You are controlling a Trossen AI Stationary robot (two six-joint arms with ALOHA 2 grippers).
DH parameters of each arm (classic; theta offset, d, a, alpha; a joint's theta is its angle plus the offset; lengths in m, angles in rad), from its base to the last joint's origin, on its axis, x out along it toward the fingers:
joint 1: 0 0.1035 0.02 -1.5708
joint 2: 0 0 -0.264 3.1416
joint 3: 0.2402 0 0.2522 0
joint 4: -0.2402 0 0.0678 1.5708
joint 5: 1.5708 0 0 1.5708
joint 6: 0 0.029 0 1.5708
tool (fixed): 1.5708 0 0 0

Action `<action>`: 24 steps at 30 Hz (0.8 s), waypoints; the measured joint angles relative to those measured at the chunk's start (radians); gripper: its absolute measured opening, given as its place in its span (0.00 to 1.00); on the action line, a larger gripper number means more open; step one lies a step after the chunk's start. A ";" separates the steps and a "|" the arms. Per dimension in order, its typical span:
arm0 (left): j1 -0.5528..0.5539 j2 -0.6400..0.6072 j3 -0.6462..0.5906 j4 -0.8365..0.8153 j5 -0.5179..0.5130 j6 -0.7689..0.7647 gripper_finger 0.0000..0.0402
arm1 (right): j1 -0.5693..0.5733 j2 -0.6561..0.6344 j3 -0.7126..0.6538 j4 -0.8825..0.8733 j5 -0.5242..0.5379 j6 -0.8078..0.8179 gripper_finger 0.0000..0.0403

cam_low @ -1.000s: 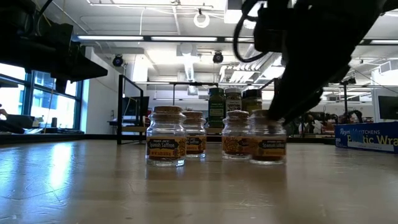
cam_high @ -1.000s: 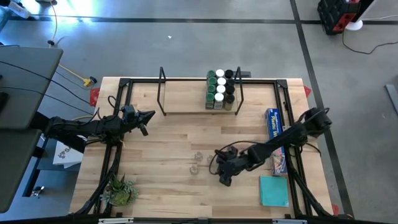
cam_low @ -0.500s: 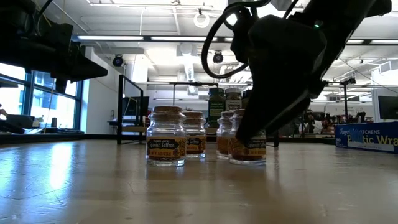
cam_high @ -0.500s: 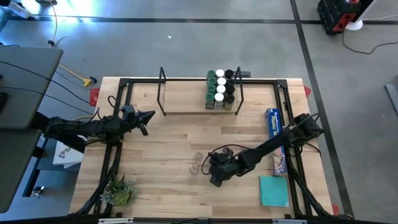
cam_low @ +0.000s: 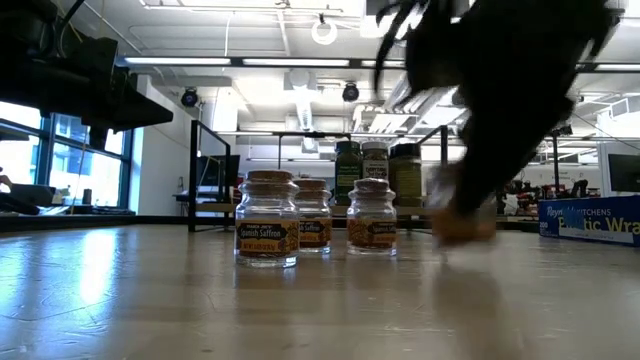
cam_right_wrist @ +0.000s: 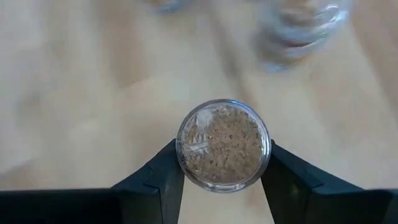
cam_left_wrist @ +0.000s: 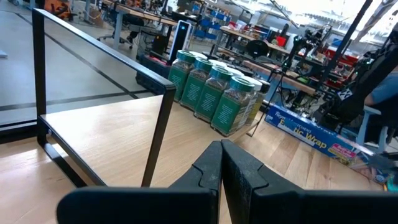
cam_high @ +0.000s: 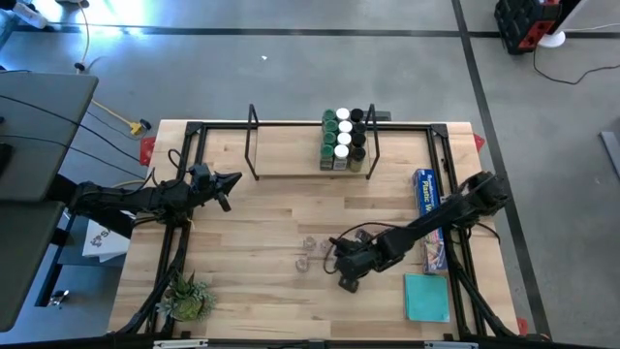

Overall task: Shelf spices
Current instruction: Put the bottom right brown seasoning bottle on the shelf

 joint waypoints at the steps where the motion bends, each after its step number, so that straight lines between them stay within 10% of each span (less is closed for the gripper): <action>1: 0.000 0.000 0.000 0.000 0.000 0.000 0.01 | 0.000 -0.036 0.000 -0.012 -0.036 -0.019 0.41; 11: 0.000 0.000 0.000 0.000 0.000 0.000 0.01 | -0.257 -0.302 0.150 -0.050 -0.143 -0.219 0.41; 24: 0.000 0.000 0.000 0.000 0.000 0.000 0.01 | -0.732 0.224 0.853 -0.200 -0.156 -0.719 0.41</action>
